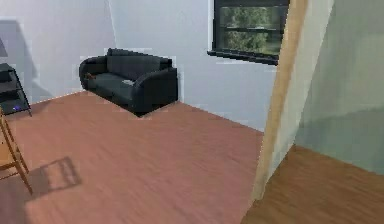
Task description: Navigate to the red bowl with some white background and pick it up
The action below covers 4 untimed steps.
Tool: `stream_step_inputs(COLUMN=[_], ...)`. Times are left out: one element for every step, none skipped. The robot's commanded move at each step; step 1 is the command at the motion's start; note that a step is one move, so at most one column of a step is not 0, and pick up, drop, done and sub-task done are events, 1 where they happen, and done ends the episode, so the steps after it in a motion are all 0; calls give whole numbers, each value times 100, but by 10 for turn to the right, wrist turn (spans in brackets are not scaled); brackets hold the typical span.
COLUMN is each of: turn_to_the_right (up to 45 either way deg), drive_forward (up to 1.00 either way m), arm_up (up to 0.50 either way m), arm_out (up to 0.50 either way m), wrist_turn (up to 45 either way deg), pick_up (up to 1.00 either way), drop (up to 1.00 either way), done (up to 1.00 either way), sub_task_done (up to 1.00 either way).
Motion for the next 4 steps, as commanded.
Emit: stream_step_inputs(turn_to_the_right=[-450, -450, -450, -240], drive_forward=[0, 0, 0, 0], arm_up=[0, 0, 0, 0], arm_out=[0, 0, 0, 0], wrist_turn=[0, 0, 0, 0], pick_up=[0, 0, 0, 0], drop=[0, 0, 0, 0], done=[0, 0, 0, 0], sub_task_done=[0, 0, 0, 0])
